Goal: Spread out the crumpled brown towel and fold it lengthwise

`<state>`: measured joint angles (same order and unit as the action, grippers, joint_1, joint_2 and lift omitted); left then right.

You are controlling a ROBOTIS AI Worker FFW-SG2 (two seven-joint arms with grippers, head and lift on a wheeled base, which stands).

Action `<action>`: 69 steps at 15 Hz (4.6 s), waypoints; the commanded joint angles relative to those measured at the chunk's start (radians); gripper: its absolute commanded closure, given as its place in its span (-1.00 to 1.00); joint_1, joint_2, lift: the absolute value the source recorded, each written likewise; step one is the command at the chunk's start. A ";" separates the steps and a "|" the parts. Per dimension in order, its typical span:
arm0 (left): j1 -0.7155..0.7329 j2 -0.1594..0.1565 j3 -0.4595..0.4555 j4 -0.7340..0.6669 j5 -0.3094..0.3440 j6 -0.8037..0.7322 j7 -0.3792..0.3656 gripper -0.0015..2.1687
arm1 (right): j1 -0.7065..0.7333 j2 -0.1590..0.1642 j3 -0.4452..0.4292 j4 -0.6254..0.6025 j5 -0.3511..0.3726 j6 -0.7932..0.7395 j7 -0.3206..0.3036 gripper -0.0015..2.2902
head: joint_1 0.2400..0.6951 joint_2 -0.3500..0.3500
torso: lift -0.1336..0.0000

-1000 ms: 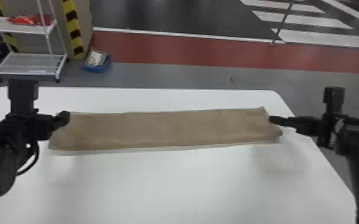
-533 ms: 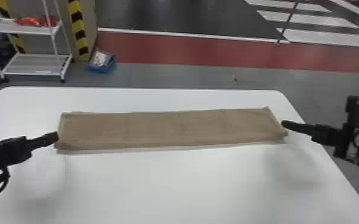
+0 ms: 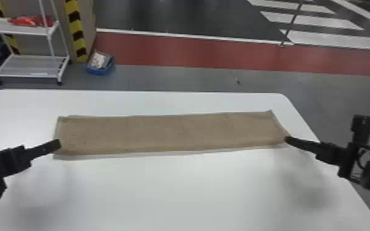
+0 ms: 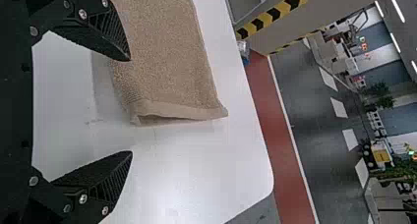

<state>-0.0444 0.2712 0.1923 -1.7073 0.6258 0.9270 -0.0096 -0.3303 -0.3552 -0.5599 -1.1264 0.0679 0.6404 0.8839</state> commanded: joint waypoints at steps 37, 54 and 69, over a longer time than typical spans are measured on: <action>0.138 -0.001 0.150 -0.232 0.025 0.122 -0.024 -0.56 | 0.008 0.021 -0.017 -0.076 -0.025 0.058 0.027 -0.79 | 1.00 -0.51 | -0.86; -0.069 0.042 -0.036 0.032 -0.178 -0.176 -0.082 -0.93 | -0.167 0.044 0.135 -0.064 0.133 0.111 0.007 -0.79 | 1.00 -0.24 | -0.86; -0.126 0.037 -0.094 0.078 -0.242 -0.081 -0.044 -0.92 | -0.173 0.022 0.160 -0.012 0.187 0.071 0.013 -0.79 | 1.00 -0.32 | -0.86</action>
<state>-0.1705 0.3109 0.0982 -1.6299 0.3966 0.8460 -0.0534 -0.5089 -0.3335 -0.3963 -1.1382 0.2664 0.7091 0.8956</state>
